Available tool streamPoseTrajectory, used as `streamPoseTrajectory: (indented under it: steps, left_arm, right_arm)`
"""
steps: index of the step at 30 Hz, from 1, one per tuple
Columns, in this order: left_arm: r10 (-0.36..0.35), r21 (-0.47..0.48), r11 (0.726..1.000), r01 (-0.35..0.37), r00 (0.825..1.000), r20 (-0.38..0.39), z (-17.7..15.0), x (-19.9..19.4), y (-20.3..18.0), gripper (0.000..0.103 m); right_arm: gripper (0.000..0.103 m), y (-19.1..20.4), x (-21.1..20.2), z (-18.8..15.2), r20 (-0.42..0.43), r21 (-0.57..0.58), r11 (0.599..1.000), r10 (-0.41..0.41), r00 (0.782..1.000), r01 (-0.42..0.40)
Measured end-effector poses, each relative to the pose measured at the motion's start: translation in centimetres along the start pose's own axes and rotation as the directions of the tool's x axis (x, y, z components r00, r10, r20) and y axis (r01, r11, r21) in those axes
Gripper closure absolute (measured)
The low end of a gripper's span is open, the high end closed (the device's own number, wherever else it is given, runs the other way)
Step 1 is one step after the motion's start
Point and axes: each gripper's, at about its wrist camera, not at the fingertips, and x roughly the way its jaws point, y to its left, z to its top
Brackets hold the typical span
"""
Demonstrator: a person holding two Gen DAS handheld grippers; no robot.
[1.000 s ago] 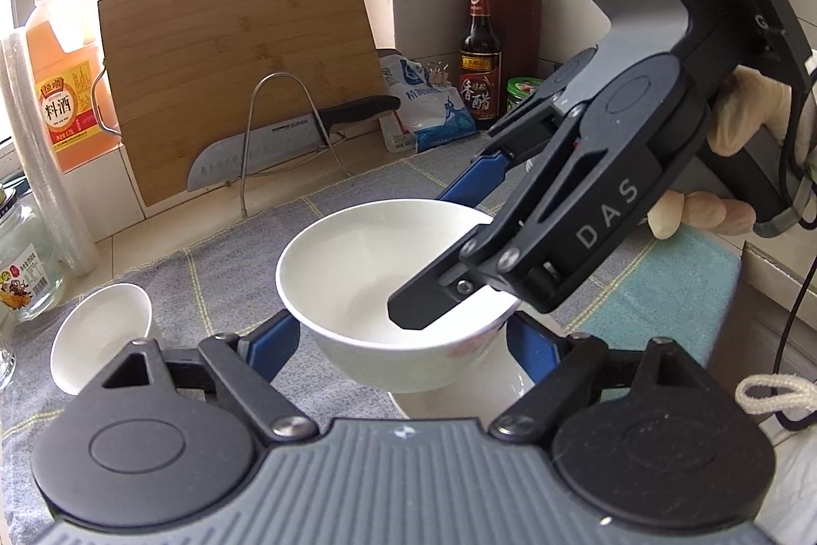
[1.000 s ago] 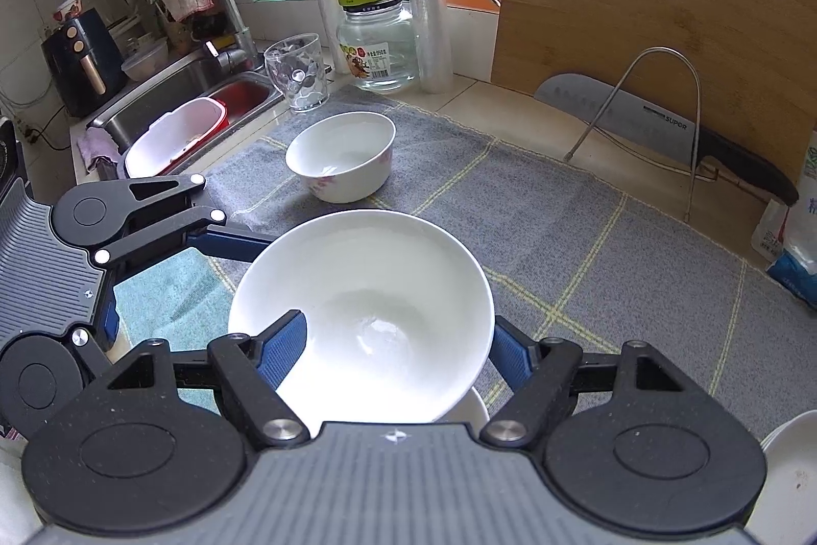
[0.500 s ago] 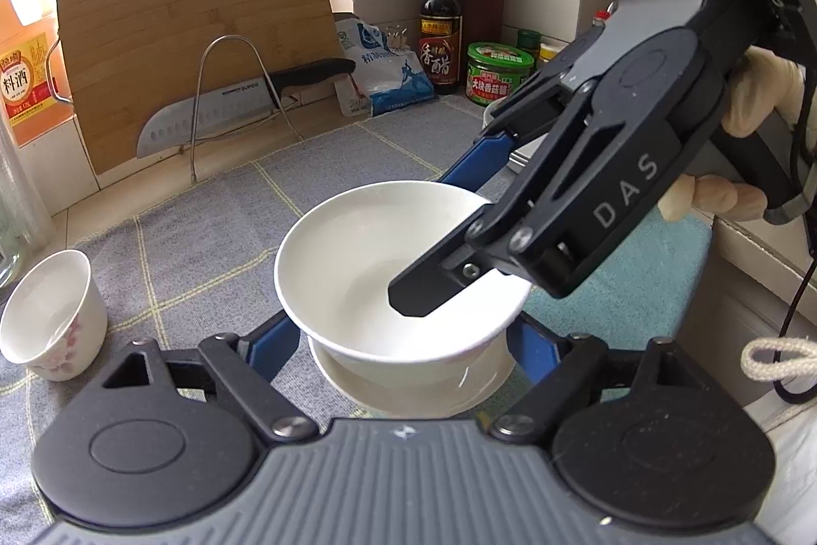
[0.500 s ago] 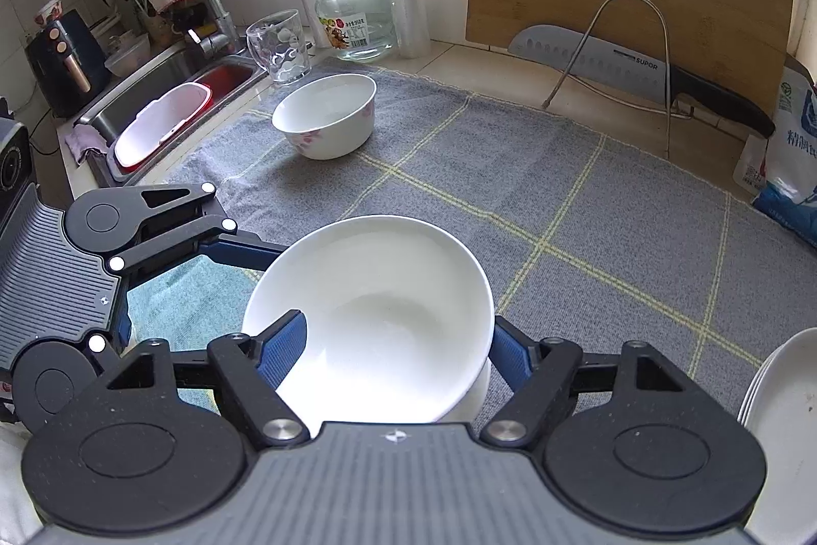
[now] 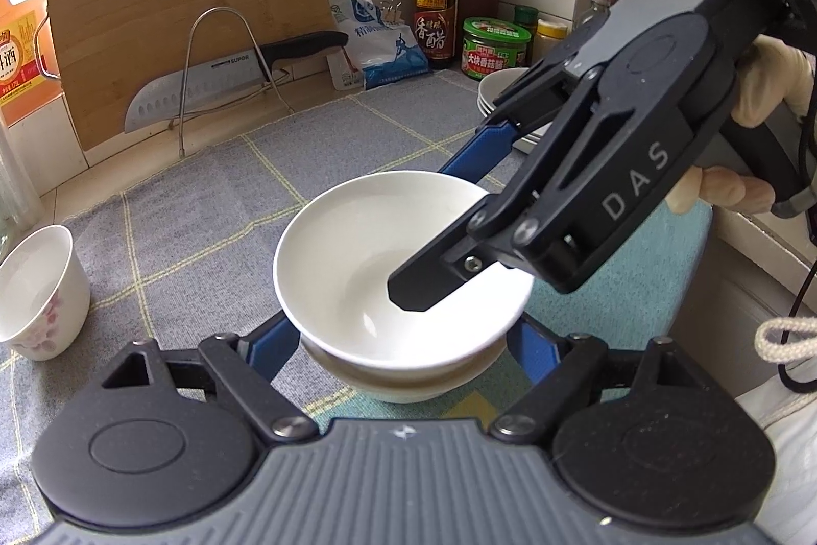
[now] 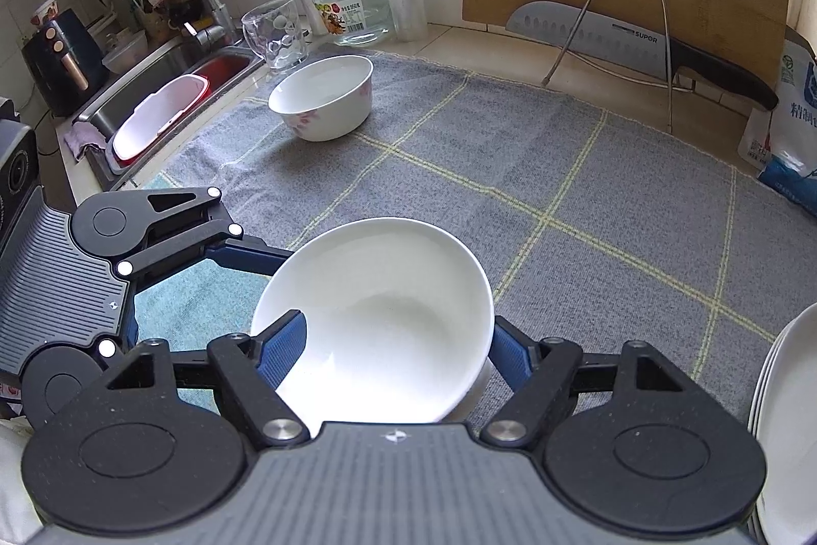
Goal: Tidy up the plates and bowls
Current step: 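Lower the held bowl into the other bowl and open the right tool, then withdraw the right tool and move it to the flower-print bowl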
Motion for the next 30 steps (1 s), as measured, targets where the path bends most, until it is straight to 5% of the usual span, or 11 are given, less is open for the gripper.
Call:
streamPoseTrajectory:
  steps: [16, 21, 30]
  left_arm:
    - [0.000, -0.004, 1.000, 0.000, 1.000, -0.006, 0.0, 0.4, 0.0, 0.013]
    - [-0.009, 0.012, 1.000, 0.009, 1.000, -0.005, -0.2, 0.3, -0.1, 0.007]
    - [-0.030, -0.012, 0.999, 0.030, 1.000, -0.008, -0.6, -0.9, 0.3, 0.007]
  right_arm:
    - [0.021, 0.1, 0.5, -0.2, 0.003, -0.005, 1.000, -0.013, 1.000, 0.013]
    - [0.000, 0.5, 0.2, -0.3, 0.032, -0.030, 0.999, -0.019, 0.999, 0.020]
    - [0.000, 0.5, -0.5, -0.2, 0.086, -0.030, 0.998, -0.053, 0.995, 0.056]
